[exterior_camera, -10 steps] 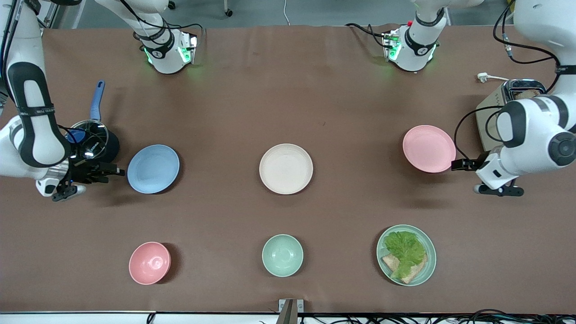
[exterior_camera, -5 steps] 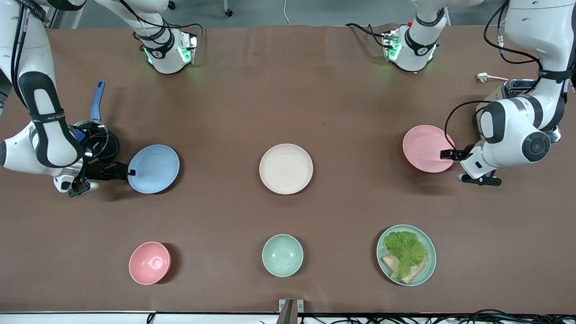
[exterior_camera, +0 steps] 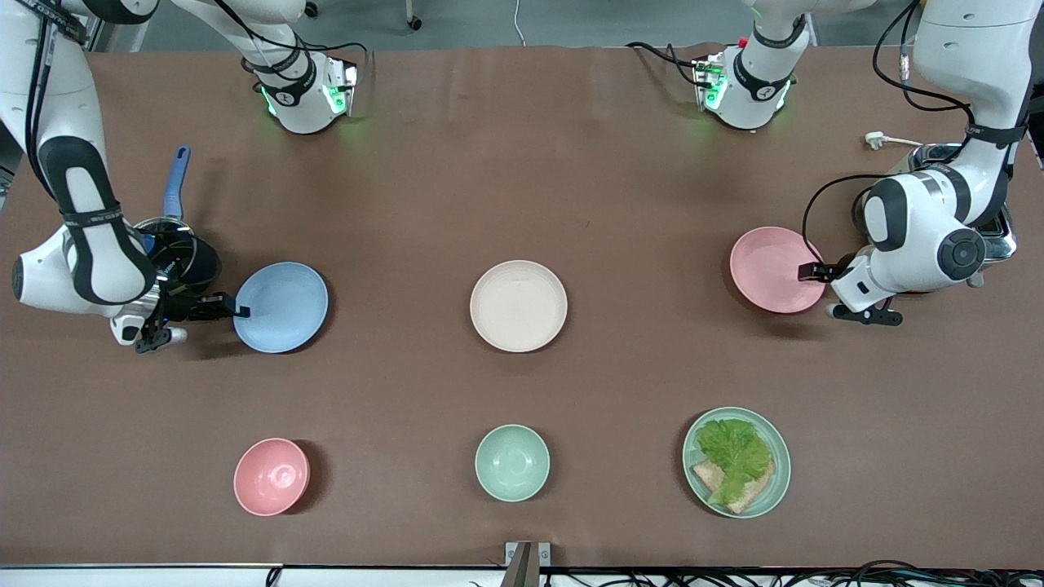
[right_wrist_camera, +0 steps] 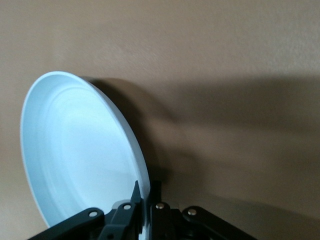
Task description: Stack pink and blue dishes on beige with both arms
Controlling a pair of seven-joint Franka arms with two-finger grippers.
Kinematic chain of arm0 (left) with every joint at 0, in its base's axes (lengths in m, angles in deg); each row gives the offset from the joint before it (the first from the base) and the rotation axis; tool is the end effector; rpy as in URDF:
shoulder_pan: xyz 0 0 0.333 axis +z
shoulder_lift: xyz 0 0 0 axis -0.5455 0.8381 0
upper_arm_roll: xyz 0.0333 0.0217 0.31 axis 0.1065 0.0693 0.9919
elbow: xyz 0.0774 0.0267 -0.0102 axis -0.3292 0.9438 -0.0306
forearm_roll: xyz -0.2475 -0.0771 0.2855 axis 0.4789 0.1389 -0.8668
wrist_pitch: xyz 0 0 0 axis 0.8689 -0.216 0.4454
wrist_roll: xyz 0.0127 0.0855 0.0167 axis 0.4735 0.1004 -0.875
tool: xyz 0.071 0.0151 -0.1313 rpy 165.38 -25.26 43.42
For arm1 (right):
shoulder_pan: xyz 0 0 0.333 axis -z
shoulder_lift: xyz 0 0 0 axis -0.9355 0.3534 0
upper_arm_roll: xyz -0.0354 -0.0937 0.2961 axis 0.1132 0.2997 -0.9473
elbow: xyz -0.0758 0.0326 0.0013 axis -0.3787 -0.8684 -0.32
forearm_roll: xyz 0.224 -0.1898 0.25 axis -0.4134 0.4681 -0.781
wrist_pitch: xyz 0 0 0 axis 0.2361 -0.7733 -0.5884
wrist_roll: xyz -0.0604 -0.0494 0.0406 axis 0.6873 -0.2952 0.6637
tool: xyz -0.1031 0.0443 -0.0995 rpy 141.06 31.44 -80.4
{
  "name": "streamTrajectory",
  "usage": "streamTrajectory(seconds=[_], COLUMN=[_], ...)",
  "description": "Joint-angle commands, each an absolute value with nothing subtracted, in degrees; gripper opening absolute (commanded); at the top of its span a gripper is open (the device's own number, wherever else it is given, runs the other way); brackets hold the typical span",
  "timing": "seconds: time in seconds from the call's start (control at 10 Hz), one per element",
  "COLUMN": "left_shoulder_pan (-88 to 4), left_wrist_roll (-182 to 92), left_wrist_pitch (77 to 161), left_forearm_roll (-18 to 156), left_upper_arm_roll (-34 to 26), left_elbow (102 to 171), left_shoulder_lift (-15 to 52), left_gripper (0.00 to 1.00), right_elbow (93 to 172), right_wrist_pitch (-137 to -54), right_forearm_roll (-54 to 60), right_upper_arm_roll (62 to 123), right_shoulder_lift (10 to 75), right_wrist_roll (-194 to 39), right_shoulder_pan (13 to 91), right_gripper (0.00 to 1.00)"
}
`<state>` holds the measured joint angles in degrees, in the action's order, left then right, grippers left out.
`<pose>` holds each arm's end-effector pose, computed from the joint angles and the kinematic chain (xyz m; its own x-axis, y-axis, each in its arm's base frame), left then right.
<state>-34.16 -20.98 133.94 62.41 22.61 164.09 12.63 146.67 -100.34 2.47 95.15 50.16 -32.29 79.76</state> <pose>0.4992 0.0683 0.1613 0.9553 -0.1474 -0.2561 -0.1379 -0.9889 0.0547 0.5385 -0.1273 0.1336 0.9901 0.1262 -0.0612 0.0748 -0.8443 -0.5306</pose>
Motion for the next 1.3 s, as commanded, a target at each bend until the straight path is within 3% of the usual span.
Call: streamTrajectory(seconds=[0.0, 0.2, 0.4, 0.9, 1.2], left_shoulder_pan=[-34.3, -34.4, -34.4, -34.9, -35.0], left_wrist_roll=[-19.8, -19.8, -19.8, -20.6, -20.2], left_wrist_pitch=[136.4, 137.0, 138.4, 138.3, 135.1], left_forearm_roll=[63.6, 63.7, 63.6, 63.7, 63.6], left_upper_arm_roll=[22.7, 22.7, 22.7, 22.5, 22.0], left_elbow=[164.8, 164.9, 165.6, 164.8, 162.6], left_shoulder_lift=[15.0, 15.7, 15.6, 14.5, 12.7], left_gripper=[0.56, 0.50, 0.45, 0.04, 0.01], right_elbow=[139.1, 127.8, 122.8, 122.2, 122.7], right_wrist_pitch=[-89.2, -77.0, -73.1, -72.4, -72.7], right_forearm_roll=[4.8, 10.2, 10.8, 14.5, 14.5], right_upper_arm_roll=[96.7, 96.8, 97.0, 97.0, 91.8], right_shoulder_lift=[48.6, 48.0, 46.5, 38.1, 37.1], right_wrist_roll=[-40.9, -51.0, -56.6, -74.2, -77.3], right_shoulder_pan=[78.8, 78.8, 78.2, 71.7, 71.1], right_gripper=[0.00, 0.00, 0.00, 0.00, 0.00])
